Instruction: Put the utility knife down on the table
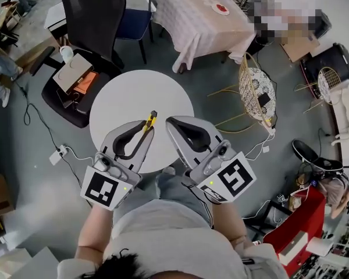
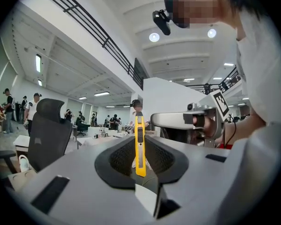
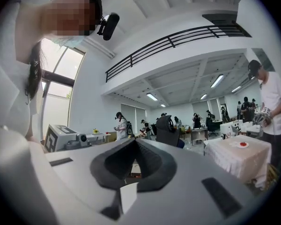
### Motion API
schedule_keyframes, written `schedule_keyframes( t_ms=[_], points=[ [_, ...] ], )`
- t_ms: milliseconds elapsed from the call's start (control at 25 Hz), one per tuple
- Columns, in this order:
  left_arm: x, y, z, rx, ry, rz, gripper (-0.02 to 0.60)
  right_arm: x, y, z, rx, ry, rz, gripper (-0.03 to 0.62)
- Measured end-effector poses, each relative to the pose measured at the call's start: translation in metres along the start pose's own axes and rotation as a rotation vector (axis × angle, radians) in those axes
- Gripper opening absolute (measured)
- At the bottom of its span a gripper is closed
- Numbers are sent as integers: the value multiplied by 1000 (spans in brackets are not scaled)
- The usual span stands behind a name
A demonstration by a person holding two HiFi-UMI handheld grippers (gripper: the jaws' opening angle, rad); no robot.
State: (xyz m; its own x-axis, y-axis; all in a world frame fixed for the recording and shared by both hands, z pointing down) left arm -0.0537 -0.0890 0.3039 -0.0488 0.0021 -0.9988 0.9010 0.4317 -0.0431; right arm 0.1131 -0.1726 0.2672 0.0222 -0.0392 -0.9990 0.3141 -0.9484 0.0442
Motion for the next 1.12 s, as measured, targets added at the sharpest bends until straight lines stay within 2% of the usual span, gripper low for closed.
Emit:
schedule_keyframes(
  t_ms=[240, 600, 840, 1120],
  points=[
    [-33, 7, 18, 111, -119, -41, 67, -10, 25, 4, 104, -17, 33, 8],
    [-96, 3, 26, 240, -265, -75, 66, -37, 44, 19, 194, -55, 93, 8],
    [-146, -5, 26, 276, -397, -113, 66, -57, 47, 27, 221, -90, 114, 8],
    [-200, -13, 34, 272, -545, -151, 67, -71, 57, 30, 218, -126, 138, 8]
  ],
)
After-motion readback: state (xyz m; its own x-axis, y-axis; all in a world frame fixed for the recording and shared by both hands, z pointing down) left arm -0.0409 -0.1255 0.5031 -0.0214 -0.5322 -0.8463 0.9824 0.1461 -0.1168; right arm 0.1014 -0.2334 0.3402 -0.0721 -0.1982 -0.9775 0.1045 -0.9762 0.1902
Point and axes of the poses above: the fingertips, and each gripper's own axes: z forward along the fingers, y to its right, x out of its top, the point moved 10 cm from there along -z, backward along the fingers, and after that the axes turned 4 degrees about -x, right-handed, at the moved point
